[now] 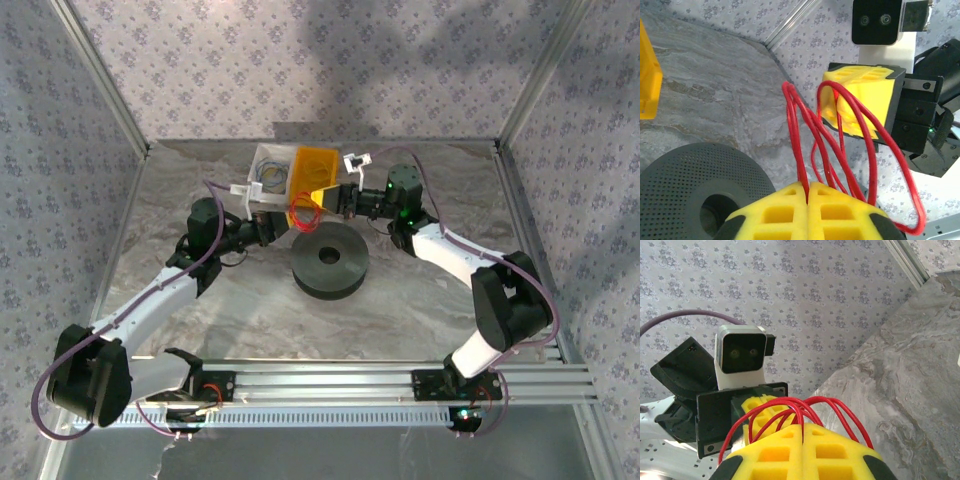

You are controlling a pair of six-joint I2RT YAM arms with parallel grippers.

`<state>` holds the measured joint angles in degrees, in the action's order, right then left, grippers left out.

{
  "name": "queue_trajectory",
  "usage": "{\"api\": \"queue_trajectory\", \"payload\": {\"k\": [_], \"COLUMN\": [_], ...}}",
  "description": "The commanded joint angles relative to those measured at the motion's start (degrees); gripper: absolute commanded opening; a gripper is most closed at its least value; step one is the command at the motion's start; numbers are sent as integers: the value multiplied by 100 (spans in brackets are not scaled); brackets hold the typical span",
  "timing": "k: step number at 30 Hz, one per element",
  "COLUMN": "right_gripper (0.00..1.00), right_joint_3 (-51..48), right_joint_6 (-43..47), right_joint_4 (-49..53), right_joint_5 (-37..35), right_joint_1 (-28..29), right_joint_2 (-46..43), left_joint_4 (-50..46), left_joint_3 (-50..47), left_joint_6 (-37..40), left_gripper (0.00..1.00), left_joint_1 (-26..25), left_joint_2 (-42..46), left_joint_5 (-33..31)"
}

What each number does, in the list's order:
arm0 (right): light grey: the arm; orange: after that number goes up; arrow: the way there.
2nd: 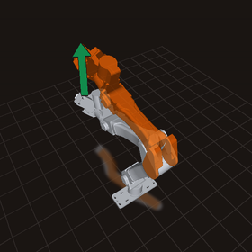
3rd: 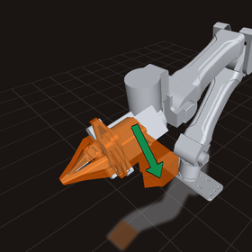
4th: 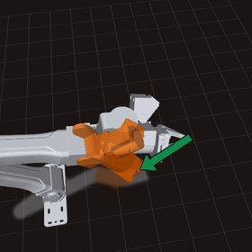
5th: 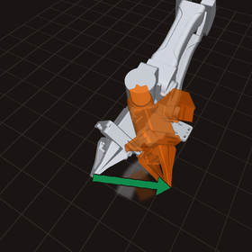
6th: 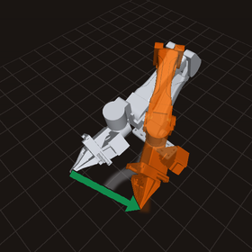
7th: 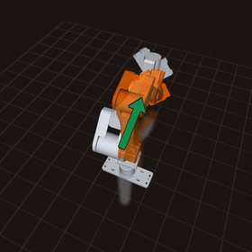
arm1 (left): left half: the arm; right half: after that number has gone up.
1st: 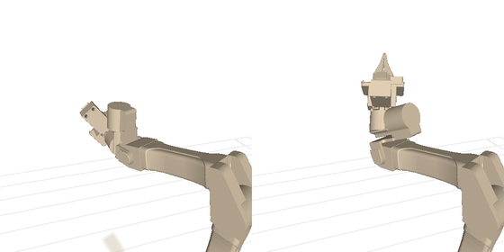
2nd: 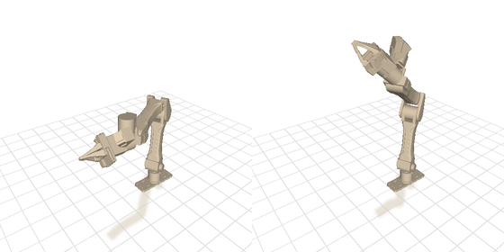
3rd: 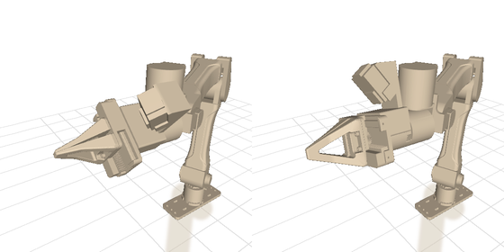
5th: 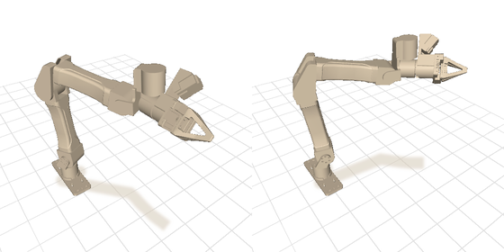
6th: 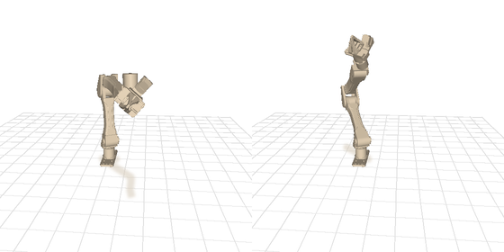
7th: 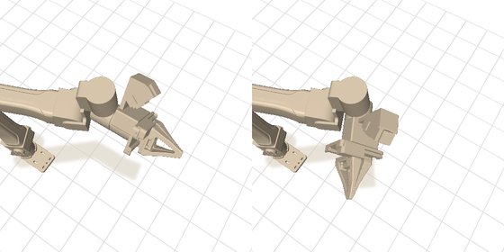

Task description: Wrap the cables

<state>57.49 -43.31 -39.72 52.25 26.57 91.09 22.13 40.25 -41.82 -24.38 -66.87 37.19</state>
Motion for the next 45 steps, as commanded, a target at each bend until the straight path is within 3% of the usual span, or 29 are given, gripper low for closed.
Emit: {"api": "queue_trajectory", "payload": {"k": [1, 19, 26, 35, 45], "right_gripper": [0, 0, 0, 0, 0], "right_joint_3": [-71, -481, -553, -418, -114], "right_joint_6": [19, 684, 1087, 1315, 1562], "right_joint_4": [-113, 1138, 1944, 2824, 3642], "right_joint_5": [61, -29, -192, -351, -652], "right_joint_1": [-17, -1094, -1665, -2244, -2637], "right_joint_2": [-6, -1335, -1956, -2441, -2725], "left_joint_4": [198, -1059, -2010, -3871, -5032], "left_joint_3": [-63, -412, -372, 461, 1635], "left_joint_6": [56, 374, 680, 1472, 2056], "left_gripper": [0, 0, 0, 0, 0], "left_joint_1": [64, 631, 896, 1132, 1243], "left_joint_2": [50, 835, 1131, 901, 91], "left_joint_5": [-67, -186, -299, -1058, -1725]}}
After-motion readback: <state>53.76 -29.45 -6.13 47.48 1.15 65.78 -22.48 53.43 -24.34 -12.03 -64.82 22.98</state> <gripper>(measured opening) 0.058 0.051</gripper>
